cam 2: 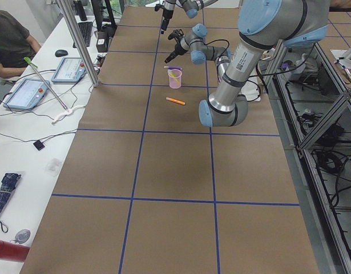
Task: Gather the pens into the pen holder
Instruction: 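Drop the green marker into the cup, raise left gripper while right gripper approaches purple marker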
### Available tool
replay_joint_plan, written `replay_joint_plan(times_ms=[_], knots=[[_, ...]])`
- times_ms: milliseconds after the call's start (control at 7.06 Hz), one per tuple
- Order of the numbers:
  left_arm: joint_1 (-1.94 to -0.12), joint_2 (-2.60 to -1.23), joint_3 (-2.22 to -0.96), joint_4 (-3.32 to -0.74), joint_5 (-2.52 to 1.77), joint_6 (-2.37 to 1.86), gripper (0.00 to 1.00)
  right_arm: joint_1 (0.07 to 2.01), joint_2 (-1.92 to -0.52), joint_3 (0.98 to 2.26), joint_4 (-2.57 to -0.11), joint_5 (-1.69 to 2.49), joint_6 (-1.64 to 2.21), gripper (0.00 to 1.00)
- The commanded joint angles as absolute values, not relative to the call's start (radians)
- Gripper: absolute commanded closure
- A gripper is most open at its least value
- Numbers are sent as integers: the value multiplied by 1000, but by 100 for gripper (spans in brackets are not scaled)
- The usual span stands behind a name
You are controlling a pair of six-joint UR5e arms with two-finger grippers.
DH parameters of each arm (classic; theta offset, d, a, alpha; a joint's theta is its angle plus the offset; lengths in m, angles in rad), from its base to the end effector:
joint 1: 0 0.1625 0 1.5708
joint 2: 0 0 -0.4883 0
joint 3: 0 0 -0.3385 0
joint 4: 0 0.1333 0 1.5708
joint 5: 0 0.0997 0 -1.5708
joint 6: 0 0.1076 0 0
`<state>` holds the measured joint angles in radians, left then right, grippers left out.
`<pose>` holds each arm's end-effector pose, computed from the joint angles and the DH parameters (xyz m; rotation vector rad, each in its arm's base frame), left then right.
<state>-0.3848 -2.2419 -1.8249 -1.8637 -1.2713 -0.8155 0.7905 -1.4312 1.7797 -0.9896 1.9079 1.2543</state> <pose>0.5296 -0.3926 0.2165 0.8717 0.8757 0.1398 -0.3014 -0.4434 0.5113 0.2187 -0.9497 0.2794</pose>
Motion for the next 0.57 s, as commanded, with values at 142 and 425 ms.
replay_joint_plan(times_ms=[142,425], knots=[[-532,-2143,-1899,-1858,-1545,-1068,1,628,-1215,1795,-1340,1905,1303,0],[-543,-2093,-1949,-1858,-1565,-1095,1,624,-1134,1769,-1453,1951,1179,0]])
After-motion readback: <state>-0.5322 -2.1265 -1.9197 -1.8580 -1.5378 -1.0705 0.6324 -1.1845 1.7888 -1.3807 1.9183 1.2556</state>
